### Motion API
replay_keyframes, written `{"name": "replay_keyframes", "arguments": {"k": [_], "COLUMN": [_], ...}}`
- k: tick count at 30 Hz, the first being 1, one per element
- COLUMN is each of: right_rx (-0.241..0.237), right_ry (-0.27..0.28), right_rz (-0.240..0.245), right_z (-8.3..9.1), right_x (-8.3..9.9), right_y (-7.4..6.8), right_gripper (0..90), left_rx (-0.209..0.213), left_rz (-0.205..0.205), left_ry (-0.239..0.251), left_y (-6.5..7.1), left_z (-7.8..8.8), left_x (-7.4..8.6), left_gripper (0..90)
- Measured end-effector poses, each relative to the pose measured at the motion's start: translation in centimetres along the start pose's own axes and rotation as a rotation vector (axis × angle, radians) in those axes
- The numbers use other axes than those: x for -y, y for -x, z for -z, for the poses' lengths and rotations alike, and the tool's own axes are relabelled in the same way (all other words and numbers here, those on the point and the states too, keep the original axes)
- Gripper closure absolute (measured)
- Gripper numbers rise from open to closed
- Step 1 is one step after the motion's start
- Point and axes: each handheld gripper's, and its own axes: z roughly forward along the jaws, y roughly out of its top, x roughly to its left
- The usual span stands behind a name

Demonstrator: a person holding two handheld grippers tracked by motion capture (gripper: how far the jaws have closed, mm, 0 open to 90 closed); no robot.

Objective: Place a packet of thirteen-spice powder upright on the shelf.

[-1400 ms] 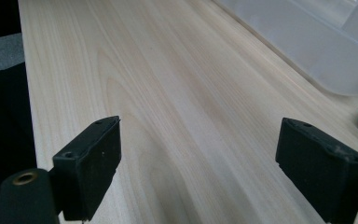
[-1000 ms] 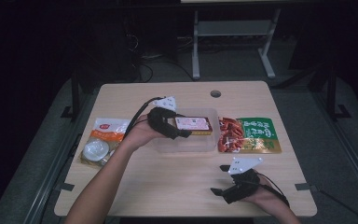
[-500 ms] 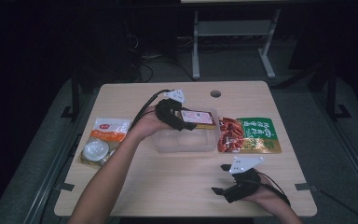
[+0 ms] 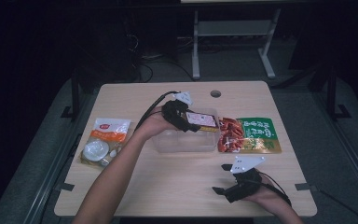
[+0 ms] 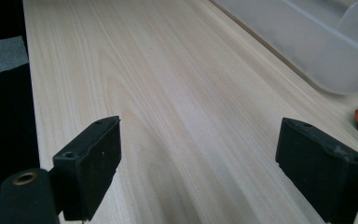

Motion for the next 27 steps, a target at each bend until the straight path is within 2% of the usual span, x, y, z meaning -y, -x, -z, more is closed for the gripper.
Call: {"name": "replay_keyframes", "arguments": {"k": [5,14,27], "right_rx": [0.001,-0.002,-0.002], "right_ry": [-0.002,0.001,0.000], "right_rz": [-0.001,0.004,0.000], "right_z": [0.0,0.0,0.0], "right_x": [0.1,0.1,0.1], "right_y": [0.1,0.2,0.2], "right_gripper": [13.9,13.9,13.9], "left_rx": [0.004,0.004,0.003], "left_rz": [0.009,0.000,-0.008], "left_ry": [-0.003,-0.003,0.040], "left_y": [-0.3,-0.4,-0.5], "left_z": [0.0,-0.2,-0.1], "left_x": [0.0,-0.1,-1.1], "left_gripper": [30.9,30.6,30.6]}}
